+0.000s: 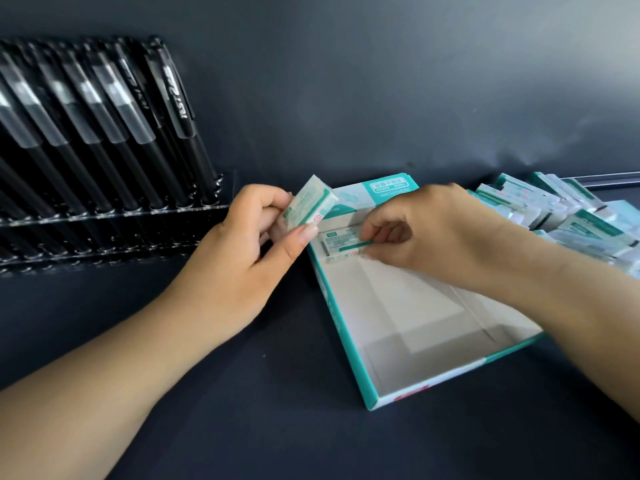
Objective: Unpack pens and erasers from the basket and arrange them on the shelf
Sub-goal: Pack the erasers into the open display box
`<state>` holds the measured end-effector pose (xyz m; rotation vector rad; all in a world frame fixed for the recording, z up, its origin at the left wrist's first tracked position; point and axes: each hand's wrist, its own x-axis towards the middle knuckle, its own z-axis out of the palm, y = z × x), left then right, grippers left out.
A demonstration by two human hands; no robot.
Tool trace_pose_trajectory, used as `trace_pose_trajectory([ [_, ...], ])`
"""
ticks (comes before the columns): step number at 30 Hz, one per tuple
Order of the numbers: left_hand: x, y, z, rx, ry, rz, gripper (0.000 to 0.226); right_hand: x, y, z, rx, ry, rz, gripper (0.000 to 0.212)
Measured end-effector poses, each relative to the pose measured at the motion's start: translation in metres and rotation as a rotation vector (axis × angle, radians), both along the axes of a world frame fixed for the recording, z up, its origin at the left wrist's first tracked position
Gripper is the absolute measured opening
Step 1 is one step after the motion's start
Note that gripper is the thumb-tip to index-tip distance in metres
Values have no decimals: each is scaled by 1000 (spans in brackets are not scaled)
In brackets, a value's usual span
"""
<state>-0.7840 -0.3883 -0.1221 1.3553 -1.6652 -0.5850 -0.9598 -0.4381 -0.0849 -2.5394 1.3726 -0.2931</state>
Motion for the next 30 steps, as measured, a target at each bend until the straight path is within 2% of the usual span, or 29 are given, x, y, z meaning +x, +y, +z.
trace_pose_trajectory([
  [4, 3, -1, -1, -41, 41, 35, 17, -9, -4, 10, 42, 56, 80, 29],
  [7, 3, 0, -1, -92, 75, 39, 21, -12, -7, 18, 11, -134, 76, 35],
  [9, 3, 1, 0, -161, 3, 34, 22, -10, -4, 24, -5, -326, 118, 41],
  [11, 2, 1, 1, -240, -107, 26, 29, -9, 0, 22, -35, -378, 196, 43],
  [15, 1, 6, 6, -306, -245, 47, 43, -5, 2, 13, -222, -272, 316, 35],
  [19, 1, 7, 7, -281, -186, 16, 42, -5, 1, 13, -221, -247, 315, 33],
  [23, 0, 6, -1, -91, -68, -65, 61, -12, -4, 21, -227, -80, 262, 26],
  [26, -3, 7, -5, 72, -189, -88, 82, -30, -12, 37, -125, -34, 114, 32],
  [30, -2, 6, -7, 146, -312, -145, 82, -43, -17, 39, -135, 123, 23, 23],
])
